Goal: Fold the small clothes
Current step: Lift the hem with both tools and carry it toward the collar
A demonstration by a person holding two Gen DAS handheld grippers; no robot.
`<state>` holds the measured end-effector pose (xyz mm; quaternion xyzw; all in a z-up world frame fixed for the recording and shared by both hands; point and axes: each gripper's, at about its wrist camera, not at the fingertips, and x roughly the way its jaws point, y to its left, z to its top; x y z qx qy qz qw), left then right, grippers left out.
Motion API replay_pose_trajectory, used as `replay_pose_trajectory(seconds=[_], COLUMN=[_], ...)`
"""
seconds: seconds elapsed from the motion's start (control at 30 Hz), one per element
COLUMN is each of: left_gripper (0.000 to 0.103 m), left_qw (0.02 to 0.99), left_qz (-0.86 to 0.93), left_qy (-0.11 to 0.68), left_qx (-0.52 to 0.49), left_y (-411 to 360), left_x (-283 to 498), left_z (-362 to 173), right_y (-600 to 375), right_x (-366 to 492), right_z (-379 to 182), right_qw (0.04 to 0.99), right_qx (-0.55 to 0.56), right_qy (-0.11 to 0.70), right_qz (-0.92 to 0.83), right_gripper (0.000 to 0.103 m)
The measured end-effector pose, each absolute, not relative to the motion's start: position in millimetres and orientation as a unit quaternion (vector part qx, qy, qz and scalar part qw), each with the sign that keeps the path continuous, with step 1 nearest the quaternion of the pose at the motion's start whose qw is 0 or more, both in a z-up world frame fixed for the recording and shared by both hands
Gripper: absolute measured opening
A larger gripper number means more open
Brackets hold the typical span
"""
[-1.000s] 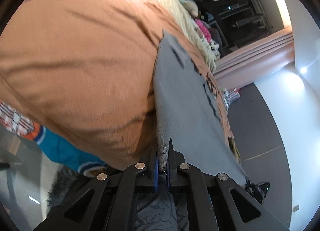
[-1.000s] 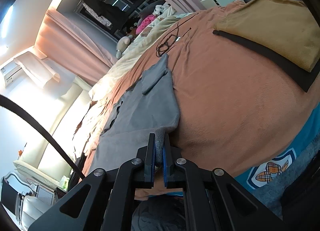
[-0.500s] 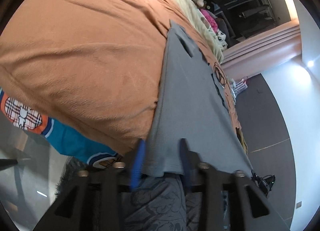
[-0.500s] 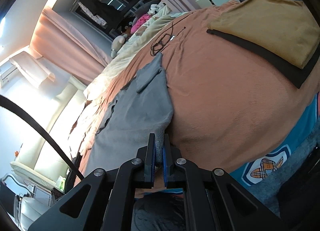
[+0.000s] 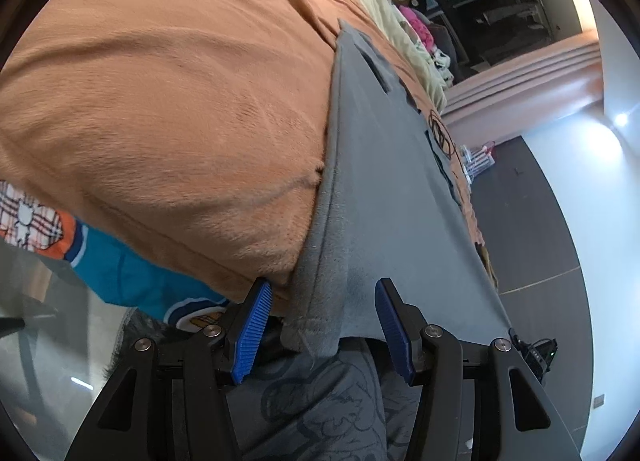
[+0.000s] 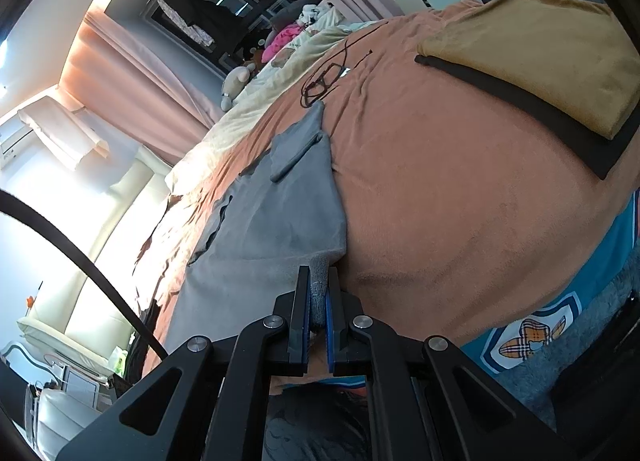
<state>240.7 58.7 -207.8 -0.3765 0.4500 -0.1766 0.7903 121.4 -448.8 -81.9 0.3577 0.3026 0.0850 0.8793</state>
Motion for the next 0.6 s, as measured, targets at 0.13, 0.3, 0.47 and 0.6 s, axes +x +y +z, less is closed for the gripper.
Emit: replay_pose_trajectory(seconds=[0.13,0.3,0.47,0.6], left_gripper=[0.043,0.009,0.006,0.006], left_qw=[0.791,0.784,0.807,0.811], left_qz=[-0.173,-0.193,-0.199,-0.199], left_qy=[0.448,0.452,0.417,0.397], left_qx=[-0.379,-0.38,-0.368,-0.38], left_y=[57.3,58.6,68.6,84.8], left_x=[244.3,241.5,227.8,223.4], left_z=[-213.3,-215.7,-188.6,-167.7], right_y=[-448.7,-447.8,-448.0,-444.1], right_x=[120.6,120.6,116.5,110.4], right_z=[-79.8,-77.9,-80.1,-77.2], right_qw=[0.88,0.88,0.874,0.869], right_qx=[0.357,0.357,0.375,0.385], right_qy=[0.302,0.298,0.295,0.293], right_qz=[0.087,0.091,0.098,0.104], right_gripper=[0.002,0.002,0.002,0.002])
